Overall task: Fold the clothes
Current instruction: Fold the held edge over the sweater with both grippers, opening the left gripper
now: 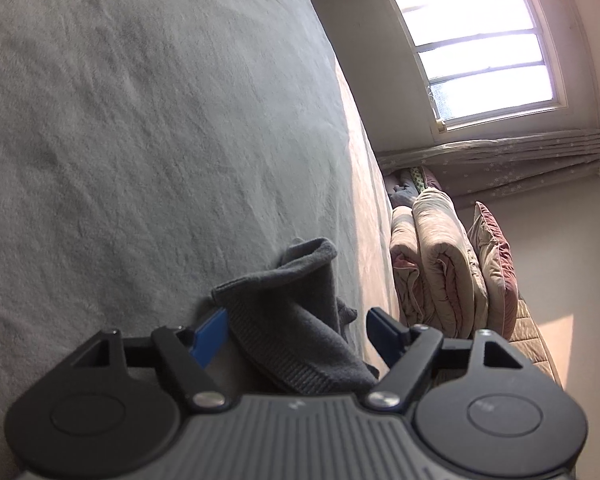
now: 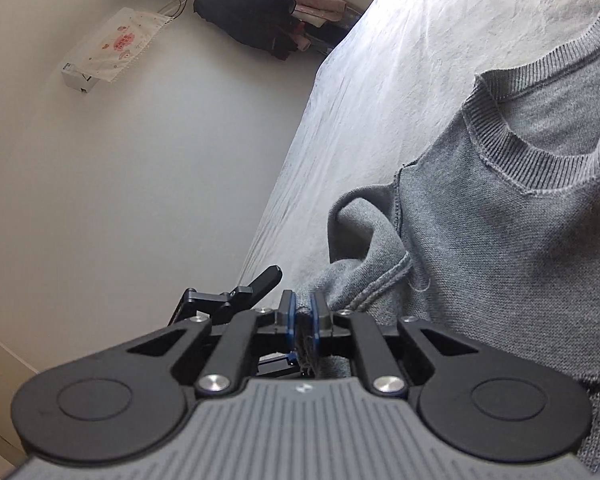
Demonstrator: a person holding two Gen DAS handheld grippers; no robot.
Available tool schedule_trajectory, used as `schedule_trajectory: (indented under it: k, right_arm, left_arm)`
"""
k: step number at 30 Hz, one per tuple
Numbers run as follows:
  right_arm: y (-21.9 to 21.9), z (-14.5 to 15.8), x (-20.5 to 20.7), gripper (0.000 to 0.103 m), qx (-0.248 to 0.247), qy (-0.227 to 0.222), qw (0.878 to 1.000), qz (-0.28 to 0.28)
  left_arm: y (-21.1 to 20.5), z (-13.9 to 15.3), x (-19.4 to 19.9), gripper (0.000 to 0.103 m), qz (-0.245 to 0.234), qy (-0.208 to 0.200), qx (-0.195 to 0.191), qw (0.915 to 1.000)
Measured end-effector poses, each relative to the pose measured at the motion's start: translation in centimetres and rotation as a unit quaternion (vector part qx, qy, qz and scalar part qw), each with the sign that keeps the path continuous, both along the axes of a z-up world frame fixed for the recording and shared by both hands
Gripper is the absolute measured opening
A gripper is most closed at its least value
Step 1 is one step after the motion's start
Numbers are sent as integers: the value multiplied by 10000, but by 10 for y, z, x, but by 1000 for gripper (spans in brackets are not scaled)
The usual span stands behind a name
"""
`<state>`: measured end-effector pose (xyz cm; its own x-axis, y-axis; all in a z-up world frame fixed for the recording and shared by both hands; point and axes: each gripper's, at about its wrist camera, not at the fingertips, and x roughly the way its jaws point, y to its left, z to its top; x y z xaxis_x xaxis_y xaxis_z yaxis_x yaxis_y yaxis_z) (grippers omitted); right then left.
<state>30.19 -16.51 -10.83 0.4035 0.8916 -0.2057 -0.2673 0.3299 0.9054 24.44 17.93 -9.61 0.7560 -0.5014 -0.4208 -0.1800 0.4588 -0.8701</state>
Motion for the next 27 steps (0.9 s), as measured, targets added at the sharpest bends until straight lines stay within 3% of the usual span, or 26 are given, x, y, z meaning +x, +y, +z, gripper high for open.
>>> schedule_trajectory:
  k: [3,5,8,11,15,17,18,19,20,24,27]
  right_arm:
    - [-1,8,-7,11,-405,-144,9990,-112]
    - [4,15,-12,14,-1196,-460,9914,-266]
    - [26,29,-24,18,-2795,-1264,9506,-482]
    - [42,31,-33,18,-3599,-1709,9162,-443]
    - [47,42,-48,18,-3758,-2211,8988,-457]
    - [53,51,-59,21,-3705,-2673,8891,-277]
    - [58,54,-65,25,-3682,-2886,8837,-143]
    - [65,57,-72,38,-3703,-3091,8760,30]
    - [73,57,-79,43,-3739,-3294,8668,202]
    - [100,52,-100,43,-3868,-3833,8343,866]
    - [116,40,-103,43,-4073,-3925,8178,1063]
  left_arm:
    - [-3,1,0,78,0,-4,117,9999]
    - [-5,-2,2,77,-38,-19,103,9999]
    - [-9,-5,6,76,-47,-102,160,9998]
    - [-8,-7,7,73,-16,-124,174,9998]
    - [-4,-9,5,73,46,-123,50,9999]
    - [-4,-9,5,73,64,-130,19,9999]
    - [-4,-8,5,73,71,-127,19,9999]
    - [-4,-8,5,73,78,-123,20,9999]
    - [-3,-7,4,73,87,-120,27,9999]
    - [2,-4,0,73,170,-125,94,9997]
    - [5,-1,-2,73,233,-125,185,9995]
